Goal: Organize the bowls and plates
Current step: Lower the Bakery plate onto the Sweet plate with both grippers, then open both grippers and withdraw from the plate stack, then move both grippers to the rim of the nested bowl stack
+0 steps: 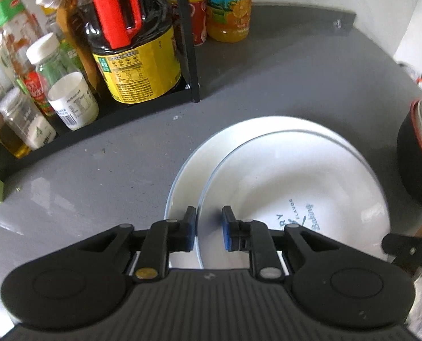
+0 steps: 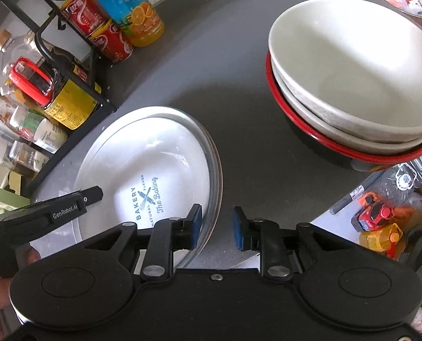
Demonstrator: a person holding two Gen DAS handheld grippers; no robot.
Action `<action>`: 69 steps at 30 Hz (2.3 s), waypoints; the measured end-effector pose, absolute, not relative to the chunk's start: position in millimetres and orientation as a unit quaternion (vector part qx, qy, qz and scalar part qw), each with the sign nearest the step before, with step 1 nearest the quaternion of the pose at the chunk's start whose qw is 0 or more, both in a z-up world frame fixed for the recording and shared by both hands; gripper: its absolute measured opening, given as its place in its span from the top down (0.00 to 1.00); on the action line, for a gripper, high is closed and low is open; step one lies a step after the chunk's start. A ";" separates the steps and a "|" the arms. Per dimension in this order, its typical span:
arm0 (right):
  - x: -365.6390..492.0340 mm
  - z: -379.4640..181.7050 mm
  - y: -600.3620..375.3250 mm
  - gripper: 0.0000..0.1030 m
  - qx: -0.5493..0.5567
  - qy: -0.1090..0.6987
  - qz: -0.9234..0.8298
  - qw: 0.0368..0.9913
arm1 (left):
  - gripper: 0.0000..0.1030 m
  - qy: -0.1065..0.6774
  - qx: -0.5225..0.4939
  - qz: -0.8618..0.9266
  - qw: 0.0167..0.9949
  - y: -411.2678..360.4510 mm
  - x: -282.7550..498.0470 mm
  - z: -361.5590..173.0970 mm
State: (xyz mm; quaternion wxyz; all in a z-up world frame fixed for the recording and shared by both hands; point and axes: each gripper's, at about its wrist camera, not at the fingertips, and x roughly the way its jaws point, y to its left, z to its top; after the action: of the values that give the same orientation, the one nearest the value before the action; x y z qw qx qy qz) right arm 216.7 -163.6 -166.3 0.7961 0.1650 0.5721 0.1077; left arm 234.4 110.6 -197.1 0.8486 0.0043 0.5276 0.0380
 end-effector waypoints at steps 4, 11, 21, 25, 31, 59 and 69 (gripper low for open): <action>215.6 -163.9 -165.0 0.76 0.167 0.572 0.106 0.796 | 0.83 0.542 0.034 0.037 0.839 107.4 238.0 -193.2; 207.7 -153.6 -169.1 0.70 0.177 0.561 0.105 0.802 | 0.82 0.549 0.054 0.030 0.834 106.4 234.3 -190.4; 179.8 -143.0 -180.5 0.70 0.188 0.546 0.088 0.812 | 0.82 0.529 0.093 0.068 0.841 100.7 223.8 -179.1; 170.6 -137.9 -182.0 0.70 0.192 0.540 0.083 0.815 | 0.82 0.526 0.059 0.052 0.847 111.8 217.1 -169.9; 157.6 -126.4 -184.5 0.51 0.199 0.528 0.076 0.822 | 0.74 0.525 0.012 0.032 0.850 115.3 207.7 -152.5; 163.0 -90.2 -282.4 0.05 0.250 0.445 0.008 0.860 | 0.19 0.499 -0.054 -0.065 0.862 11.2 226.7 -92.8; 188.3 -95.0 -315.2 0.04 0.237 0.458 0.011 0.857 | 0.17 0.503 -0.073 -0.055 0.860 -24.8 238.8 -90.6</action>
State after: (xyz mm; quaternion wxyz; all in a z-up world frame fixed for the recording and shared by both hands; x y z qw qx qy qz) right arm 188.3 -315.2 -95.0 0.8567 0.2375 0.4577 0.0115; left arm 238.8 -24.8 -90.6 0.8596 -0.0725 0.5028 -0.0549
